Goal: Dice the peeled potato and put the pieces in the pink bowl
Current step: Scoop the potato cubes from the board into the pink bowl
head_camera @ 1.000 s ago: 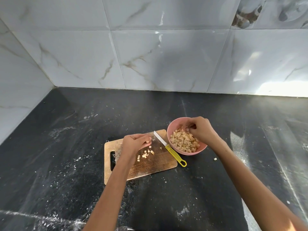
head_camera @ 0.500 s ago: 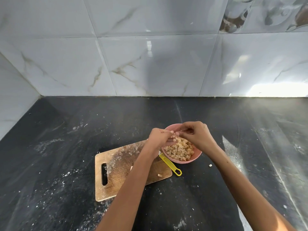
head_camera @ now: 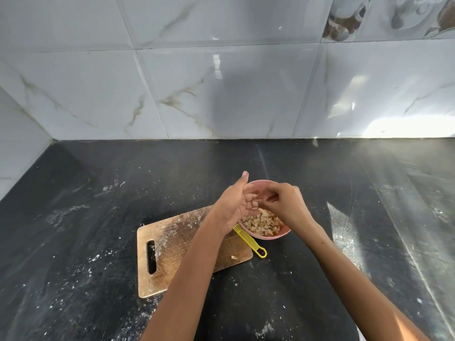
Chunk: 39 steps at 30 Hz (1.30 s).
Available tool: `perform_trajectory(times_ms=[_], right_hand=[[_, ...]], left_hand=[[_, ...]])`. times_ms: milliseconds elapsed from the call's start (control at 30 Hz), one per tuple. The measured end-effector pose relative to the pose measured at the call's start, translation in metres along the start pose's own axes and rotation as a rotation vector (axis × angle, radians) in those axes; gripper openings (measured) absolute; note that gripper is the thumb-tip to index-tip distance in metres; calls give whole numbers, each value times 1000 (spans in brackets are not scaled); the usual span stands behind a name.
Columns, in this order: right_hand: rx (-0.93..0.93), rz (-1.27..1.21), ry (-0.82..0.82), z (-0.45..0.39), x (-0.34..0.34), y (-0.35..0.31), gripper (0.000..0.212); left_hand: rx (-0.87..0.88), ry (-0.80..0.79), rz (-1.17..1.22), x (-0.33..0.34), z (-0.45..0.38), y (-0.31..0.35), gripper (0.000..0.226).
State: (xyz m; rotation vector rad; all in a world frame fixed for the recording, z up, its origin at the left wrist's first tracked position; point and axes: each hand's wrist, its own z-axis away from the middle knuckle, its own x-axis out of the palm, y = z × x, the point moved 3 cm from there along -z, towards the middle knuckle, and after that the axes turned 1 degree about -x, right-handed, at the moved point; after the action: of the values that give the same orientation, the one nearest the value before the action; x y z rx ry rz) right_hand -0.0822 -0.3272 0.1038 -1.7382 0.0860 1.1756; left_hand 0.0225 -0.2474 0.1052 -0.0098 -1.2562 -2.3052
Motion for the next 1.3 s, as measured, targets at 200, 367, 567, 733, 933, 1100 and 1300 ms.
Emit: perform_trajectory(times_ms=[200,367,567,733,933,1100,1300], right_hand=[[41,86,2,-2,-3,6,24],[-22,86,174,5,-4,-3,14],[38,123,-40,2,10,-4,19],[62,73,117,11,0,2,11],[33,157,10,9,8,1,23],[-130,142,48,26,20,-25,14],[-184,235,-347,64,79,-36,14]], left_hand=[[128,95,-155,-9,4,-1,40],[283,135,-211,-14,12,-9,22],[321,133,-148,-15,15,-15,23],[300,131,-95,-13,15,-15,27],[401,191,-285,-19,19,-19,24],[473,312,-343,-39,29,-28,23],[455,591,-624,-100,57,-54,28]])
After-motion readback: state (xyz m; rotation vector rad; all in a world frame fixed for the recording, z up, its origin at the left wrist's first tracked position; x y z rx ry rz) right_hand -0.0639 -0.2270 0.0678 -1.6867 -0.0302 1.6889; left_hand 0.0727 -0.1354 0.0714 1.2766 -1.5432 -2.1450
